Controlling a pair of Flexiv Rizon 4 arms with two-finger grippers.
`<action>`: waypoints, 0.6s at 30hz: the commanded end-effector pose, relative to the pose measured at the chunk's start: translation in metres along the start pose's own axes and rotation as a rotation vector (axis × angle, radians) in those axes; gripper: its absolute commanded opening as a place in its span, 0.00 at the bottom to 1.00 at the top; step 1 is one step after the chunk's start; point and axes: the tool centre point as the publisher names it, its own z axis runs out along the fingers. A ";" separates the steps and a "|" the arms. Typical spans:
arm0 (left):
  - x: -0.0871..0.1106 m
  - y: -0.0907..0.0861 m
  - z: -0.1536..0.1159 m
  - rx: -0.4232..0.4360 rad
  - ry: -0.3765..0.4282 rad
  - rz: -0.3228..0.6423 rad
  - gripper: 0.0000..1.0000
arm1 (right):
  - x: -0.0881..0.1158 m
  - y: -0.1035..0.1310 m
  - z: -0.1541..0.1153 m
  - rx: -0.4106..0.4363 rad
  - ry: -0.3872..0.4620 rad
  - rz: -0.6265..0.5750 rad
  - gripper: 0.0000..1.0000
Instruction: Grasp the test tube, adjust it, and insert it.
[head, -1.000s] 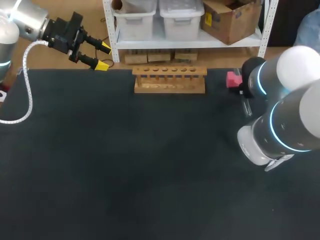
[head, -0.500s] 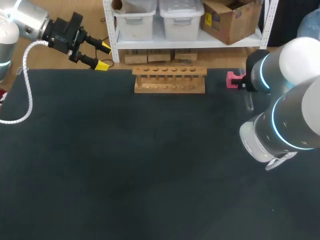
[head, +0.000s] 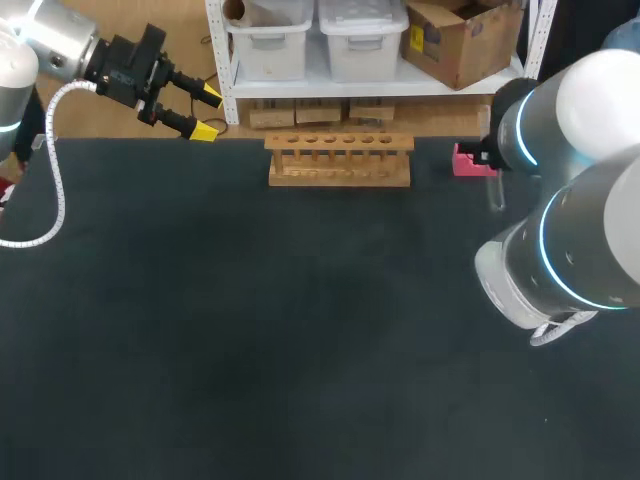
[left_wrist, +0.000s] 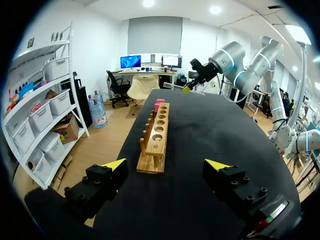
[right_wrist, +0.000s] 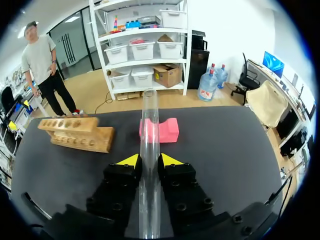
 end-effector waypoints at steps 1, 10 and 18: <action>0.000 0.009 0.000 0.122 0.002 0.000 1.00 | 0.000 0.017 -0.034 0.020 -0.008 0.000 0.00; 0.000 0.009 0.000 0.122 0.002 0.000 1.00 | -0.005 0.066 -0.040 -0.044 -0.023 -0.032 0.00; 0.000 0.009 0.000 0.122 0.002 0.000 1.00 | -0.007 0.105 -0.029 -0.078 -0.032 -0.054 0.00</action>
